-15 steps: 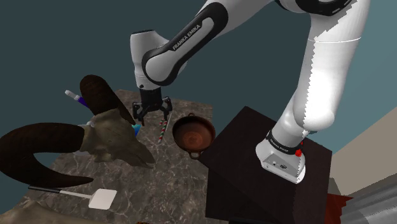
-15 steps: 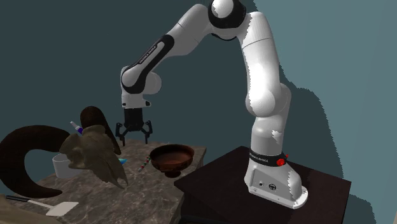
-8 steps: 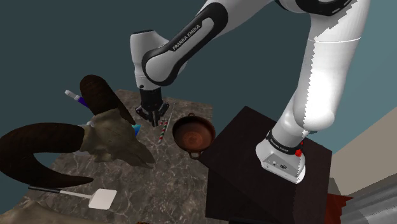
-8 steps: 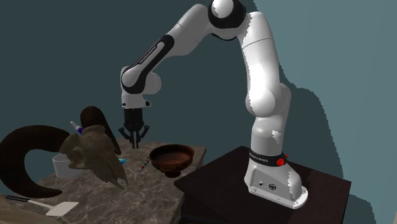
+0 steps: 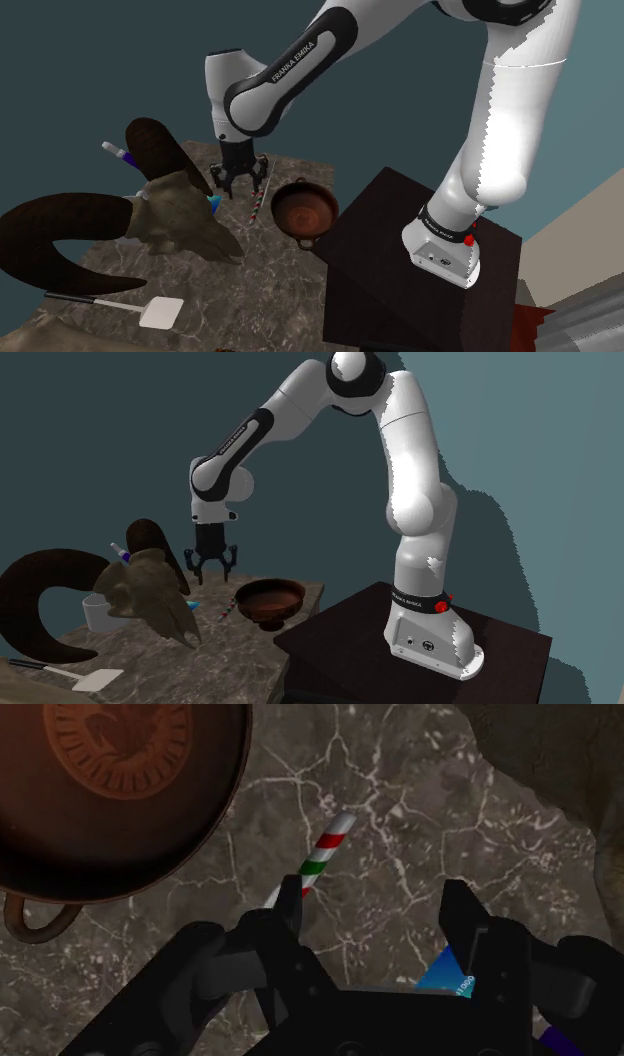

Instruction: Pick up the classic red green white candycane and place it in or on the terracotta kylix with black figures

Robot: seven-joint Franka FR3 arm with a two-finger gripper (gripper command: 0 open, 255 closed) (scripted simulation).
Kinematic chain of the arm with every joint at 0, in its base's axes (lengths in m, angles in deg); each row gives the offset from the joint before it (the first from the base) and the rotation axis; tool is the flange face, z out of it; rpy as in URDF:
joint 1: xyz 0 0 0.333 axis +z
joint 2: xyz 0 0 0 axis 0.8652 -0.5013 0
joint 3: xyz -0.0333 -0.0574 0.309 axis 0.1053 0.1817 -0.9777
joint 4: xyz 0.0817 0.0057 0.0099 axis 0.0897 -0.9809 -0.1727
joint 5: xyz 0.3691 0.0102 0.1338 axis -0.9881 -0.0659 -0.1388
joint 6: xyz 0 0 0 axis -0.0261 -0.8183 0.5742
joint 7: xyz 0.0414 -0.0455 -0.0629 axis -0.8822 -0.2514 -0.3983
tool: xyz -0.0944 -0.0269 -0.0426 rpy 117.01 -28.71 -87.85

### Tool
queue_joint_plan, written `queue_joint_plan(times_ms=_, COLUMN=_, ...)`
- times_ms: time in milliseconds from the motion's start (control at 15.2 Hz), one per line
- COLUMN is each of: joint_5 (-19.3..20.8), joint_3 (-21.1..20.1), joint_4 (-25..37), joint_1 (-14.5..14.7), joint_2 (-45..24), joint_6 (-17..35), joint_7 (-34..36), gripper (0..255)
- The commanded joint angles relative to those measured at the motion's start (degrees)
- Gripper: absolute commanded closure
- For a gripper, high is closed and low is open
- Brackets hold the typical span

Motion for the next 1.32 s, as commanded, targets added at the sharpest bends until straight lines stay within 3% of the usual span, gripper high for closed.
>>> queue_joint_plan(times_ms=0, joint_5=3.9, joint_3=2.8, joint_4=-0.7, joint_1=2.4, joint_2=-1.0, joint_6=3.0, joint_7=9.7, gripper=0)
queue_joint_plan(times_ms=330, joint_5=16.7, joint_3=14.0, joint_4=-1.6, joint_1=11.2, joint_2=-4.2, joint_6=7.4, joint_7=40.3, gripper=0)
queue_joint_plan(times_ms=396, joint_5=17.7, joint_3=15.2, joint_4=-1.7, joint_1=12.1, joint_2=-4.4, joint_6=7.5, joint_7=43.0, gripper=0)
queue_joint_plan(times_ms=858, joint_5=19.3, joint_3=16.3, joint_4=-1.7, joint_1=12.5, joint_2=-8.7, joint_6=11.8, joint_7=44.1, gripper=0)
queue_joint_plan(times_ms=1254, joint_5=19.4, joint_3=16.4, joint_4=-1.7, joint_1=12.5, joint_2=-9.1, joint_6=12.1, joint_7=44.1, gripper=0)
